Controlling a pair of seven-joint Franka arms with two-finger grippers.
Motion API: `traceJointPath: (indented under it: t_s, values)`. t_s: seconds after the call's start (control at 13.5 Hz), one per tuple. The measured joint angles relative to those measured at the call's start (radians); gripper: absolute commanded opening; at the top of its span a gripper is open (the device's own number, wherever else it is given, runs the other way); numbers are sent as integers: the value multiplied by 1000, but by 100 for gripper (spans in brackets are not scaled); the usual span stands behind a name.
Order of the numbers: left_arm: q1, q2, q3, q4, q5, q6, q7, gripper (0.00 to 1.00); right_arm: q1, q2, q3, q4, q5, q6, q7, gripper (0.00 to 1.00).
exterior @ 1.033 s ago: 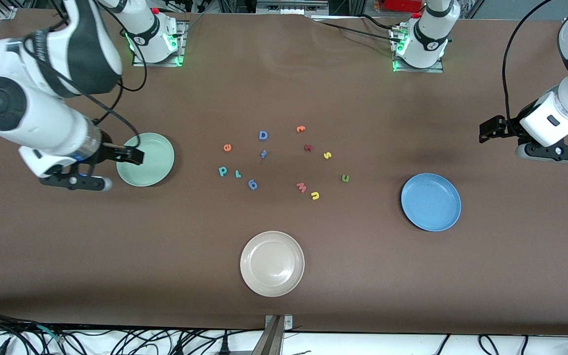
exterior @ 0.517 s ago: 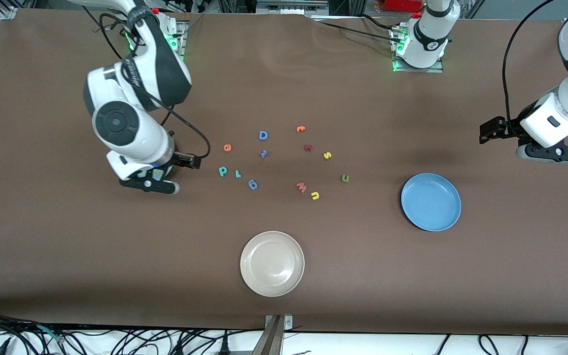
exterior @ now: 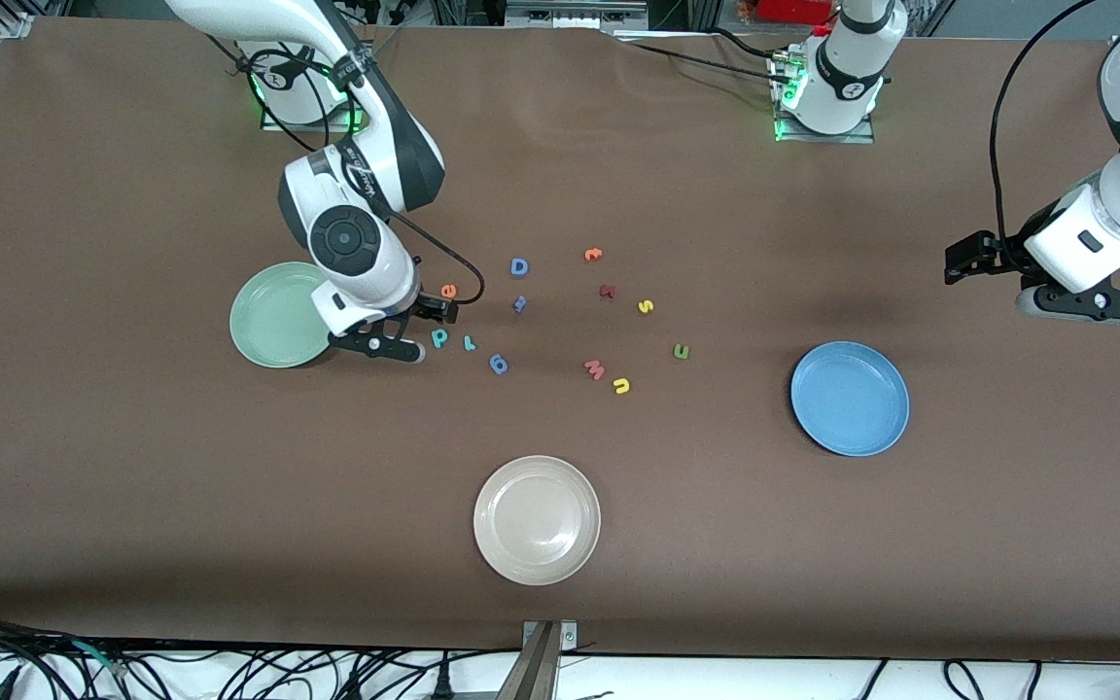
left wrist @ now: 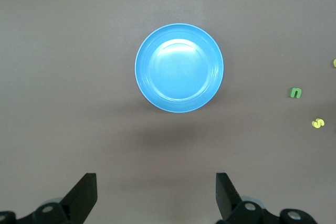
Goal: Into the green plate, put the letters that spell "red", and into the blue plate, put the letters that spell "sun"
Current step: 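Move the right gripper over the orange letter e, then grasp the orange e with the right gripper while the left gripper reaches the green n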
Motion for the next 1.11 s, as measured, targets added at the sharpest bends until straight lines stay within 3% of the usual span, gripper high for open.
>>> traceJointPath:
  t_s: [0.3, 0.59, 0.74, 0.81, 0.89, 0.96, 1.11]
  values:
    - [-2, 7, -4, 0, 0, 1, 0, 100, 0, 3, 10, -125, 72, 138, 0, 99]
    - [-2, 16, -5, 0, 0, 2, 0, 100, 0, 41, 31, -156, 187, 160, 0, 99]
    - [-3, 25, -13, 0, -1, 4, 0, 100, 0, 61, 43, -156, 202, 164, 0, 99]
    - [-4, 35, -20, 0, -10, 16, -1, 100, 0, 68, 45, -158, 203, 168, 0, 94]
    - [-6, 54, -26, -1, -30, 45, -2, 100, 0, 71, 46, -166, 203, 177, 0, 71]
    - [-8, 81, -28, -3, -53, 81, -2, 100, 0, 71, 46, -176, 203, 187, 0, 61]
    - [-17, 143, -33, -5, -87, 146, -2, 100, 0, 71, 46, -189, 204, 197, 0, 61]
